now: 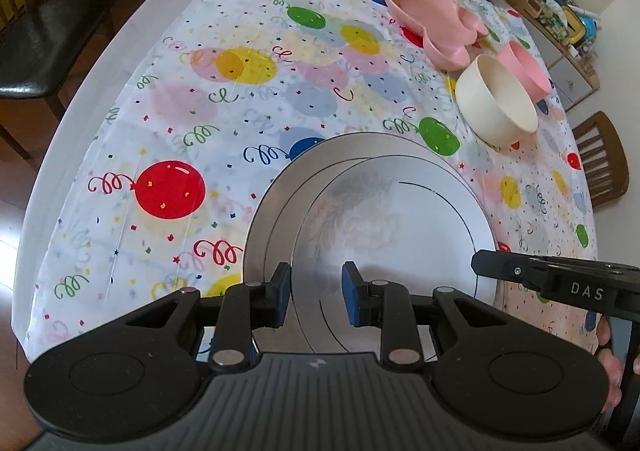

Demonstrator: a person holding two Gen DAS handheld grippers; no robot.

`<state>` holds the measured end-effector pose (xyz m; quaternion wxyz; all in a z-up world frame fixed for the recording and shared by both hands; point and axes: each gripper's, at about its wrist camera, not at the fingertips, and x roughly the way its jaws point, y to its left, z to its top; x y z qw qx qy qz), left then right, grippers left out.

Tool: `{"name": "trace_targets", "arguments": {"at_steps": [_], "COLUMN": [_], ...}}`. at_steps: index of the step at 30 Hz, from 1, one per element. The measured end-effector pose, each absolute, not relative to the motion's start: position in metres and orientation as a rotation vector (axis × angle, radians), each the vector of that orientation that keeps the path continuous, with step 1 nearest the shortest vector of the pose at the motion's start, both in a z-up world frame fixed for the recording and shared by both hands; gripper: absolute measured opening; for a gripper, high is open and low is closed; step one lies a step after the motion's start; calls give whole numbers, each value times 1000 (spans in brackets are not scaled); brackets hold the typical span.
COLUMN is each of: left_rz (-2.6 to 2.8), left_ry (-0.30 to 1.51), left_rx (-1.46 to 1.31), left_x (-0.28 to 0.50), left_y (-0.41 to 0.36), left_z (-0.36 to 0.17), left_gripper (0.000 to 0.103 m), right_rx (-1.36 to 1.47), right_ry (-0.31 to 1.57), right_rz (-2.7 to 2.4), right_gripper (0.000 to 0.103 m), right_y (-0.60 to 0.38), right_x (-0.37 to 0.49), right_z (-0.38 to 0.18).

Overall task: Organize plates and bowls
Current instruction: 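Carry the small white plate over the large white plate, then lower the small plate onto the large plate and open the left gripper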

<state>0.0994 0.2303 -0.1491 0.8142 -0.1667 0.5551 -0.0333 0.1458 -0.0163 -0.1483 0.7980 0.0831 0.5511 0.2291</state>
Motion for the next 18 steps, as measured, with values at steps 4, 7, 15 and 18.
{"name": "trace_targets", "arguments": {"at_steps": [4,7,15,18], "left_rz": [-85,-90,-105,-112], "left_ry": [1194,1201,1208,1215], "left_rx": [-343,-337,-314,-284], "left_x": [101,102,105,106], "left_y": [230,230,228,225], "left_z": [-151,-153,-153,-153], "left_gripper": [26,26,26,26], "right_rx": [182,184,182,183], "right_ry": [1194,1199,1210,1217], "right_rz": [478,470,461,457], "right_gripper": [10,10,10,11], "right_y": [-16,-15,-14,-14], "right_x": [145,146,148,149], "right_z": [-152,-154,-156,-157]}}
